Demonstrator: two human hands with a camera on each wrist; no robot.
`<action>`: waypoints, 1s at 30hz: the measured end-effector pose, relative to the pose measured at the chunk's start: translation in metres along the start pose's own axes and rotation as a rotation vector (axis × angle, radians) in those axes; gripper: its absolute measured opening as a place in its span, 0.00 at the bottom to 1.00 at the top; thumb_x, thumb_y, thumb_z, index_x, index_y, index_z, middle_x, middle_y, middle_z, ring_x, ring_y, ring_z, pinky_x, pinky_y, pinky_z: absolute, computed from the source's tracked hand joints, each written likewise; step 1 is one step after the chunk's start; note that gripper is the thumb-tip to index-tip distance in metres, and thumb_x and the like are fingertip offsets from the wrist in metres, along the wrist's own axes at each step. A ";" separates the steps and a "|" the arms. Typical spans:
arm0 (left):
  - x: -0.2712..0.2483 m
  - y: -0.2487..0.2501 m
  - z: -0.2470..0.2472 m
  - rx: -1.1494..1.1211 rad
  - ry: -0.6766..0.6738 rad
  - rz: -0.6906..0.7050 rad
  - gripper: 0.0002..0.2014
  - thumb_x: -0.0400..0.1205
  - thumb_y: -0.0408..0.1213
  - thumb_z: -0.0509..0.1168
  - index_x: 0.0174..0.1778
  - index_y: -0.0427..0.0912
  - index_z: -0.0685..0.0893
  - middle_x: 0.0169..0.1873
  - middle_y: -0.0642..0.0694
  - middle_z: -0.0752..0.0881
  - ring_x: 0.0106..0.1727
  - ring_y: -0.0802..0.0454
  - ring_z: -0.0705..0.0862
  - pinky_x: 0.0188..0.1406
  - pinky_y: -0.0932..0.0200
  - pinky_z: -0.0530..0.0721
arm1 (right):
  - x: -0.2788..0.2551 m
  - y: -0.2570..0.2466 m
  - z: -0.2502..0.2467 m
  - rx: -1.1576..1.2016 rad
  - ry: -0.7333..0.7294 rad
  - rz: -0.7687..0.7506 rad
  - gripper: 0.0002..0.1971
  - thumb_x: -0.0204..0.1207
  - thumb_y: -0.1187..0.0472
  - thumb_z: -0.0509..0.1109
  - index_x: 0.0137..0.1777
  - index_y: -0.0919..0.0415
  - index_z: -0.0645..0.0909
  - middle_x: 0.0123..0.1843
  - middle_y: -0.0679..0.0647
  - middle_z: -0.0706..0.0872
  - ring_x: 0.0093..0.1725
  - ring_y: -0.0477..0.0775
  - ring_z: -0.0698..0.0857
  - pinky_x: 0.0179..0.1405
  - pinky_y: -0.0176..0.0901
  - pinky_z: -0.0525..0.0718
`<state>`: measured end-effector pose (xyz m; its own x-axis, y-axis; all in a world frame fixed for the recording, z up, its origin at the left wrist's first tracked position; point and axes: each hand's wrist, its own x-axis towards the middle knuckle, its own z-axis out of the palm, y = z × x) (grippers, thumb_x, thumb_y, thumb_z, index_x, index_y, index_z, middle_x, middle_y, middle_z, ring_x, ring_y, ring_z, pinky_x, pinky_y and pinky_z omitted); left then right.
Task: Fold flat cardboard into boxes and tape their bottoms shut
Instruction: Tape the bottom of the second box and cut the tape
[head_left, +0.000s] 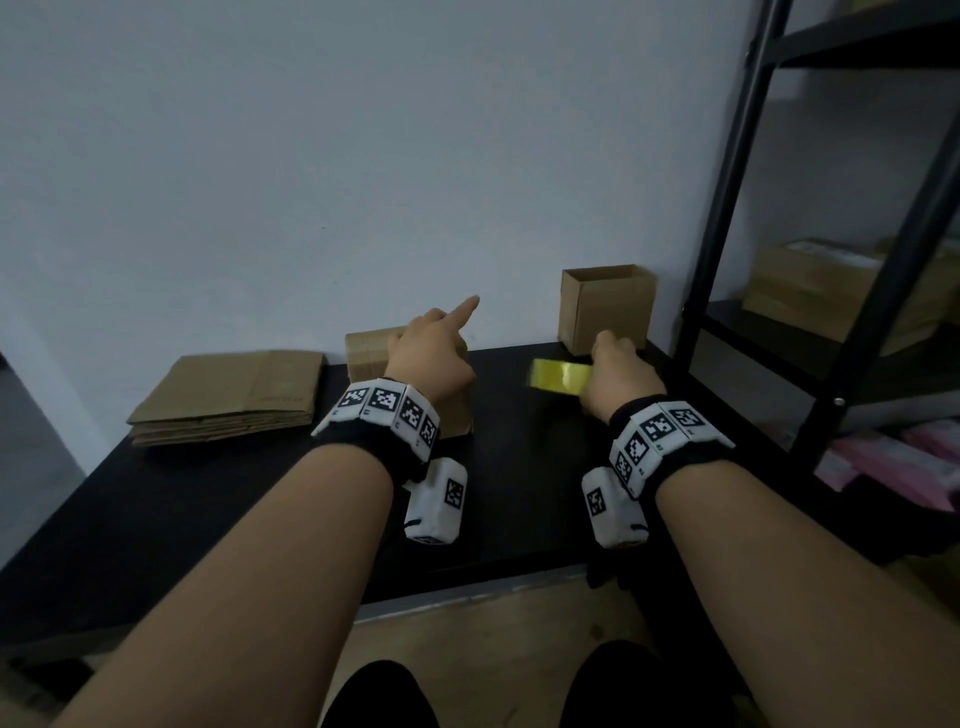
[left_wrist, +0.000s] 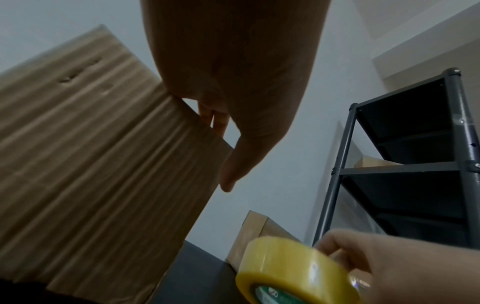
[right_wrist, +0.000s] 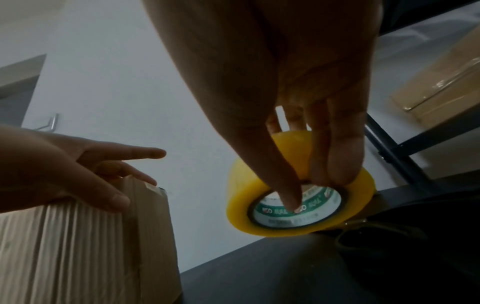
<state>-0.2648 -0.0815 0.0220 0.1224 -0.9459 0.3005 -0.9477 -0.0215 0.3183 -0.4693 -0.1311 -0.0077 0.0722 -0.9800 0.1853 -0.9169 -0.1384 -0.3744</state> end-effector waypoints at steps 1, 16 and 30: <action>-0.001 -0.002 -0.001 -0.033 0.003 0.003 0.45 0.72 0.36 0.70 0.83 0.60 0.54 0.55 0.50 0.76 0.62 0.46 0.76 0.67 0.42 0.74 | 0.000 -0.002 0.001 -0.067 -0.077 0.014 0.23 0.73 0.67 0.74 0.66 0.61 0.70 0.67 0.60 0.71 0.59 0.66 0.80 0.47 0.55 0.79; 0.004 -0.028 -0.016 -0.120 0.221 -0.057 0.18 0.81 0.33 0.57 0.62 0.50 0.86 0.66 0.45 0.81 0.67 0.45 0.78 0.67 0.50 0.75 | 0.004 -0.020 -0.002 -0.149 -0.339 0.149 0.24 0.81 0.63 0.66 0.74 0.70 0.68 0.73 0.64 0.71 0.70 0.65 0.77 0.64 0.52 0.78; 0.007 -0.050 -0.015 0.101 -0.013 -0.064 0.21 0.86 0.53 0.50 0.73 0.62 0.75 0.75 0.52 0.75 0.74 0.48 0.73 0.76 0.43 0.66 | 0.006 -0.097 0.015 0.932 -0.331 0.150 0.21 0.85 0.53 0.63 0.65 0.73 0.77 0.43 0.59 0.83 0.35 0.56 0.84 0.39 0.48 0.88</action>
<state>-0.2126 -0.0818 0.0215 0.1801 -0.9456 0.2709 -0.9631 -0.1135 0.2441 -0.3741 -0.1258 0.0161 0.2168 -0.9673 -0.1319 -0.2617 0.0726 -0.9624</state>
